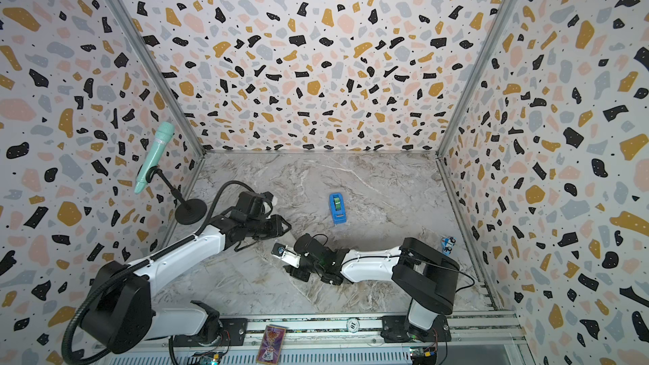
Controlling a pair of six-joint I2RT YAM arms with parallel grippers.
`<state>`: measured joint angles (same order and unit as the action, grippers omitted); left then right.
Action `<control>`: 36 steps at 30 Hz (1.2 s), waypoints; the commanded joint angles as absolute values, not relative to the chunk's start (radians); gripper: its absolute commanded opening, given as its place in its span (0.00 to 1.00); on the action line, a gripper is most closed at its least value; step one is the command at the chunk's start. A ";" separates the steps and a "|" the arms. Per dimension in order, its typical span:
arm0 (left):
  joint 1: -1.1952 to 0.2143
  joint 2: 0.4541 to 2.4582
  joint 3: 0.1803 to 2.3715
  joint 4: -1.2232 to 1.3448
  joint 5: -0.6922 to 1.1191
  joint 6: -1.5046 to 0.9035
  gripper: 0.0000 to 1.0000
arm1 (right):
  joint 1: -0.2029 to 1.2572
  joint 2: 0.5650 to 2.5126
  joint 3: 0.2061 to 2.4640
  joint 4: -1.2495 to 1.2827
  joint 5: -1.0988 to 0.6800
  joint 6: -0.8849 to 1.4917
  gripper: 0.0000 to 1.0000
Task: Wrap wine bottles in bubble wrap
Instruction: Stick the tape on the bubble wrap, then adjust the bubble wrap at the center of the board.
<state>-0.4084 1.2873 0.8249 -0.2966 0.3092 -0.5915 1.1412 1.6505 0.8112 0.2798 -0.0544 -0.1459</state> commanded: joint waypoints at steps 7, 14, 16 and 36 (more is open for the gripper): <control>-0.261 1.166 0.737 -0.353 0.225 -0.597 0.48 | 1.129 1.584 0.879 0.069 -0.037 -0.087 0.57; -0.240 1.165 0.608 -0.235 0.240 -0.653 0.49 | 1.118 1.464 0.936 -0.008 0.018 -0.088 0.58; -0.228 1.155 0.595 -0.230 0.228 -0.660 0.49 | 1.093 1.438 0.954 -0.028 0.023 -0.077 0.58; -0.223 1.362 0.495 0.097 0.366 -0.697 0.32 | 0.908 1.728 1.016 -0.117 -0.196 0.095 0.32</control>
<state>-0.2131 1.3304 0.4725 -0.0032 0.3145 -0.6876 0.8902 1.7660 1.0107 -0.1219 -0.1646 0.0711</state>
